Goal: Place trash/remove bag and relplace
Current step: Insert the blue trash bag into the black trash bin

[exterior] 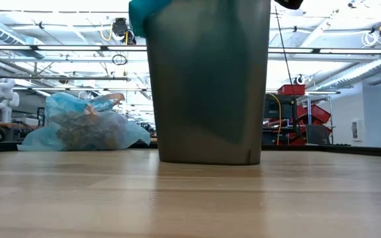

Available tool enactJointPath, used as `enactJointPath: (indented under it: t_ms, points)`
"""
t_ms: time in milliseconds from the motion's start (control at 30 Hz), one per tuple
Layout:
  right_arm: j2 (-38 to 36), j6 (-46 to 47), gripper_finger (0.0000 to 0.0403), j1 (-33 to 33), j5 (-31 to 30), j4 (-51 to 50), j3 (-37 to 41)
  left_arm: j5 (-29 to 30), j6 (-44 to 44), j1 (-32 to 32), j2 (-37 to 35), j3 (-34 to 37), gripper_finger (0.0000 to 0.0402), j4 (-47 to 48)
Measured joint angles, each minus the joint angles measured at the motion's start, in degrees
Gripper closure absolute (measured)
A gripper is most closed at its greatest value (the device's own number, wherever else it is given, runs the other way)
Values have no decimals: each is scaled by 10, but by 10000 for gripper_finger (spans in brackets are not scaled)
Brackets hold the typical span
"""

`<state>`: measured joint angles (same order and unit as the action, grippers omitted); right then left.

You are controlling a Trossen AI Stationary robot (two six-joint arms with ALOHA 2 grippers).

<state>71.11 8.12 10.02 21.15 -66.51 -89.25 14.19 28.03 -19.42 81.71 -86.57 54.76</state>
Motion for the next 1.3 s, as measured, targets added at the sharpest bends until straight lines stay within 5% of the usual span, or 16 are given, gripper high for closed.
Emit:
enactJointPath:
  t_ms: [400,600,767,1300]
  points:
    - [0,-3,296,-6,34,45,0,-16,-48,105,0,-38,233,-11]
    - [7,-19,296,-60,39,104,0,-80,-89,138,10,-38,310,-49]
    - [23,-51,288,-102,-15,121,0,-116,-136,162,33,-37,390,-49]
    - [141,-143,198,-141,-31,145,-61,-145,-154,238,78,-37,400,-120]
